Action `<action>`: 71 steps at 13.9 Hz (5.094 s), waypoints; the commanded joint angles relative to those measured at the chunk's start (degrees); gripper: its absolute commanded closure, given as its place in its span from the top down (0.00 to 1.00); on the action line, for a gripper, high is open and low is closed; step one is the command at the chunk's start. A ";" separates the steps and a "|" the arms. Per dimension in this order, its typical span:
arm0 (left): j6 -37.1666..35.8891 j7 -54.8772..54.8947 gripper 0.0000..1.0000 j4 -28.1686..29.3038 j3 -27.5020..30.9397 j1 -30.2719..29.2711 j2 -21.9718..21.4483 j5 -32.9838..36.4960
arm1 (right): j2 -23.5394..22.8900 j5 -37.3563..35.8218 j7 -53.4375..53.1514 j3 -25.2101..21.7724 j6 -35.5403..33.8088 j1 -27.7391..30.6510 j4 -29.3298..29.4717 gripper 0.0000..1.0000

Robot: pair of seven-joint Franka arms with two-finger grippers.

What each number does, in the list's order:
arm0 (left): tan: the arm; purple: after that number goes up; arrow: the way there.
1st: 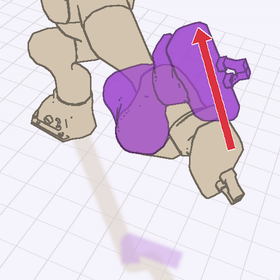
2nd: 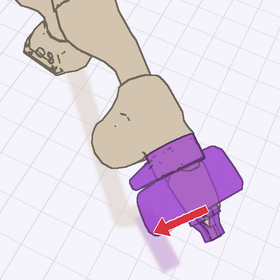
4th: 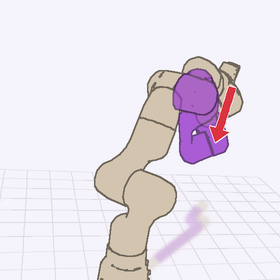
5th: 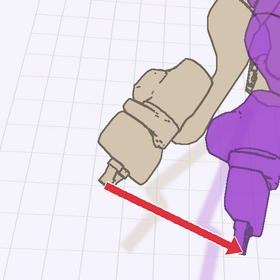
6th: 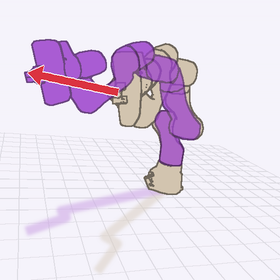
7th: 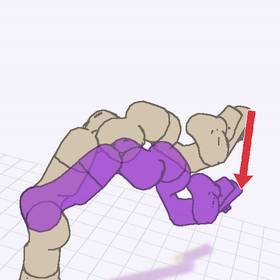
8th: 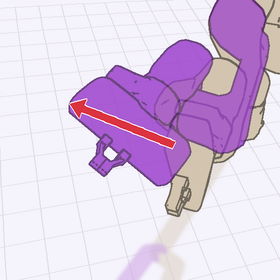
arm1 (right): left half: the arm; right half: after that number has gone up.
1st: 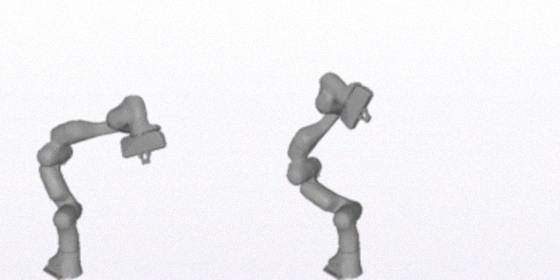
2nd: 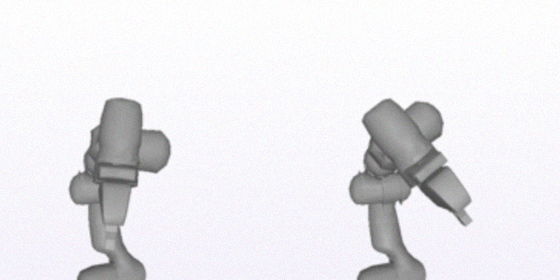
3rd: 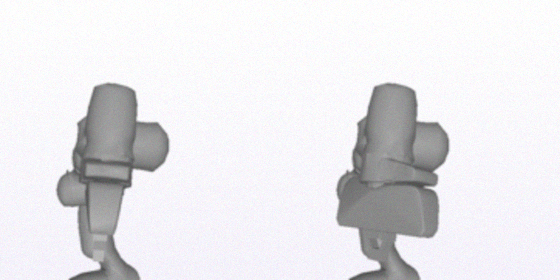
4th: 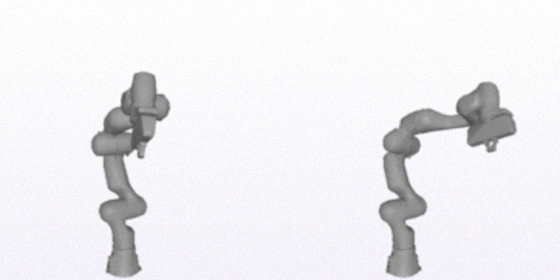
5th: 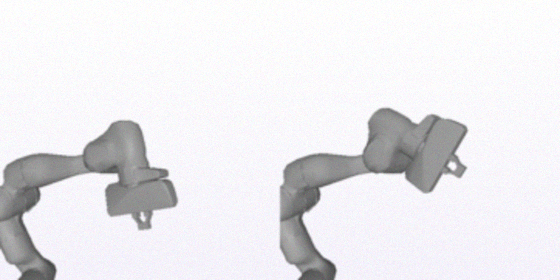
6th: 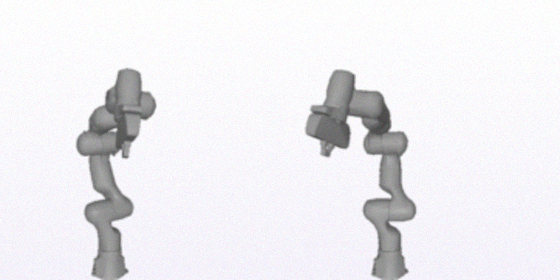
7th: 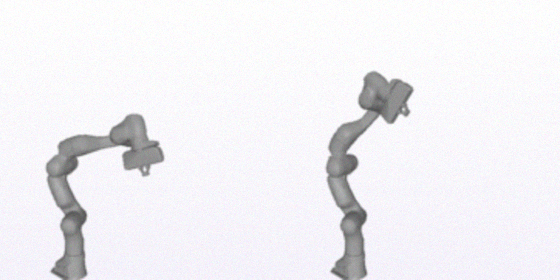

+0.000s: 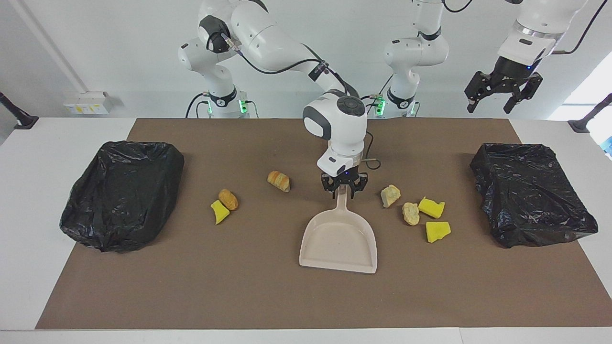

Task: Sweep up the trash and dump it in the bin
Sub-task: 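Grasp the beige dustpan handle with the right gripper and lift it, then place the dustpan near the scraps while the left gripper grasps the brush, then move the brush with the left gripper behind the yellow sponge pieces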

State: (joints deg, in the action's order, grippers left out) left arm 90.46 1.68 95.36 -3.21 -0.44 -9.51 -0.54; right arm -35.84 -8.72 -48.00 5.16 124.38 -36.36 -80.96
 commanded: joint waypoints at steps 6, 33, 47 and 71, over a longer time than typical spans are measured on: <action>0.07 -0.27 1.00 0.09 0.13 -0.17 -0.34 -0.78 | 4.01 1.07 -0.60 0.29 -1.07 3.31 -1.39 0.00; 9.71 -18.68 1.00 19.31 -1.54 21.33 -3.50 -1.57 | 23.00 6.96 98.59 0.29 -23.04 22.92 -14.22 0.00; 39.86 -48.41 1.00 49.21 -1.54 50.18 -2.18 -2.10 | 30.30 4.41 110.14 0.29 -8.37 23.18 -33.39 0.00; 16.16 -19.99 0.00 29.73 -0.57 18.24 -1.94 -1.84 | 25.39 -1.39 109.37 0.47 -11.88 16.68 -26.00 0.00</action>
State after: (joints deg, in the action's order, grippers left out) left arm 108.78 -23.24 128.56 -2.99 23.78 -13.49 -1.85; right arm -8.31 -10.17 62.90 5.49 113.44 -19.71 -108.59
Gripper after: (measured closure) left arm 0.749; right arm 0.678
